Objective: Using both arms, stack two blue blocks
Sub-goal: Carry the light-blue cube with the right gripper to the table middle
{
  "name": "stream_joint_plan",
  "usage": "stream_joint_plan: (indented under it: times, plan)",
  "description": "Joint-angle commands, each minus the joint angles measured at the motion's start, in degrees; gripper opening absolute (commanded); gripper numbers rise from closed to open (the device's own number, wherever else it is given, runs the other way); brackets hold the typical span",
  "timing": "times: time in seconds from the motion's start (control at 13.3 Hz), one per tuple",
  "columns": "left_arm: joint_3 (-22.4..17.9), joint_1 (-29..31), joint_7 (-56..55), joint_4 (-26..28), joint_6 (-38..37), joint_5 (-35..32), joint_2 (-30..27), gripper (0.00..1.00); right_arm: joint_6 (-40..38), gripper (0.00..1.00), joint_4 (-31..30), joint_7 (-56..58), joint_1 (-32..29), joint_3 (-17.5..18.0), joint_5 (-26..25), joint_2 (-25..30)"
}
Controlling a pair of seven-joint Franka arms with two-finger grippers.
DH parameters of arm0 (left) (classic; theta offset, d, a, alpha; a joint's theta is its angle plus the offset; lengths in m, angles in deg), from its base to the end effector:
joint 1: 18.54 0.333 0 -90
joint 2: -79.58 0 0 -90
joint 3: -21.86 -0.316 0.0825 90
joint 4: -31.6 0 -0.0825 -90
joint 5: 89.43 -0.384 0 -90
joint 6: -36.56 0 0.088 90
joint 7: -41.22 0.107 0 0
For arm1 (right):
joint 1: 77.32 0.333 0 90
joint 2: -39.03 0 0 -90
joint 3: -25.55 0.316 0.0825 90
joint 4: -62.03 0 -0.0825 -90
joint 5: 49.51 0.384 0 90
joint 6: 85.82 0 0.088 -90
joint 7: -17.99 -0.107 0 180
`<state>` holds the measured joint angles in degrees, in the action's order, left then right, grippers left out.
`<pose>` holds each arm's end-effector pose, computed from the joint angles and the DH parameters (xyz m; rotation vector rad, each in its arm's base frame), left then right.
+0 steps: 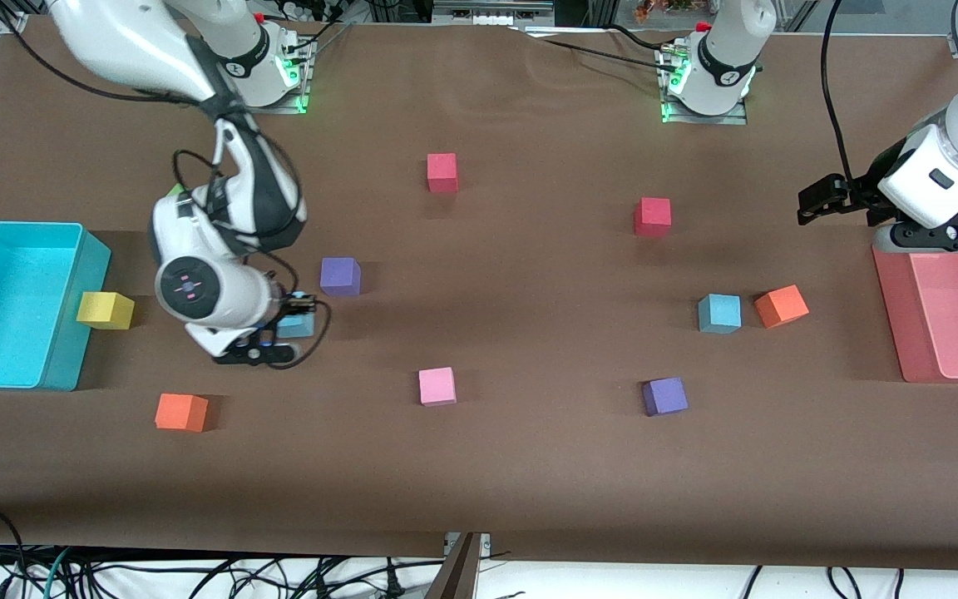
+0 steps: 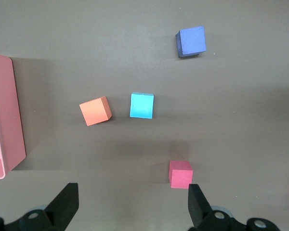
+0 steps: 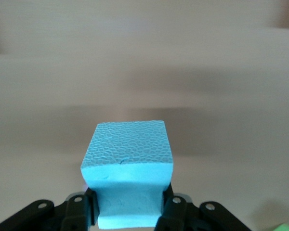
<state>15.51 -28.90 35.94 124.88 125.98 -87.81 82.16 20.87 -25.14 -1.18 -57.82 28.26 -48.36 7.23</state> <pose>0.5608 -0.0436 0.5718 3.1222 0.0369 -0.1776 0.6268 0.2527 0.3214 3.0887 0.0630 -0.3343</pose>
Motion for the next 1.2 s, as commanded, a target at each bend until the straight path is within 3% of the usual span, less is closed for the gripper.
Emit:
stream_joint_plan:
  times: [0.0, 0.3, 0.53, 1.13]
  plan:
    - [-0.07, 0.35, 1.23, 1.12, 0.85, -0.22, -1.00, 1.00, -3.85, 0.00, 8.84, -5.60, 5.53, -0.51, 3.32, -4.13]
    - [-0.60, 0.35, 0.71, 1.82, 1.11, -0.22, -0.91, 1.00, -2.62, 0.00, 17.89, -10.17, 16.16, -0.51, 4.65, -12.73]
    - [-0.68, 0.35, 0.71, 1.82, 2.60, -0.22, -0.47, 1.00, 1.06, 0.00, 23.00, -15.98, 20.13, 0.28, 6.57, -18.72]
    - [-0.86, 0.35, 0.71, 3.05, 5.07, -0.22, 0.32, 1.00, 7.22, 0.00, 23.10, -19.68, 24.27, 1.60, 9.48, -22.33]
